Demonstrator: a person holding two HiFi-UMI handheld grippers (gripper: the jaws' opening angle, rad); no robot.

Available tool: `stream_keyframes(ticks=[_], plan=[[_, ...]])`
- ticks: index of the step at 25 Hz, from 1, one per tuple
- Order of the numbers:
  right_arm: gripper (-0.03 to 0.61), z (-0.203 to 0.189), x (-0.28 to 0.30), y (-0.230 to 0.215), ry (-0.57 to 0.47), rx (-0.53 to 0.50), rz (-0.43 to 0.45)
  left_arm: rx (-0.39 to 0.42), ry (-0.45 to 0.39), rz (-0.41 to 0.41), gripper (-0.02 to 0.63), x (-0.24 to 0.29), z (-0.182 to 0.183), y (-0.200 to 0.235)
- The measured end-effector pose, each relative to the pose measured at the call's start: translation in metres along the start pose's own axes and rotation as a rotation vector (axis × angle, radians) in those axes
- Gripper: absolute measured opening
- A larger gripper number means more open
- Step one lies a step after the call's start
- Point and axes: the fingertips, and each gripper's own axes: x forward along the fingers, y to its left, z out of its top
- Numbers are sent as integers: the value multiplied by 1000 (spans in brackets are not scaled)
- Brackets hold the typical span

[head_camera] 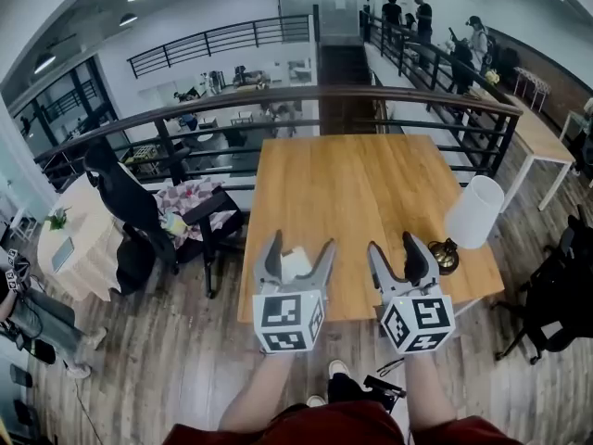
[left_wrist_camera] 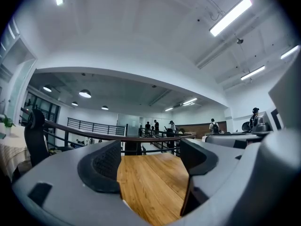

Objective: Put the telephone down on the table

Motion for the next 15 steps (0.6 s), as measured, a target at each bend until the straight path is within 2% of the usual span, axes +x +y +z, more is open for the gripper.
stream_keyframes(ticks=[11,12,13,14,15], plan=[[269,2,-18,12,-35,-40,31,23,-21,-29,408,-12,-1,-24],[252,2,-18,13,-38,-37,30,19,-21,-23,390,-14,-1,-23],[233,2,-19,13,-42,-36,28,14,-25,-14,328,-15,-1,-22],[222,1,-20,12,-46,-36,25,11,-32,-6,216,-16,0,-22],[205,1,-20,11,-51,-37,21,11,-39,-3,155,-17,1,-23]])
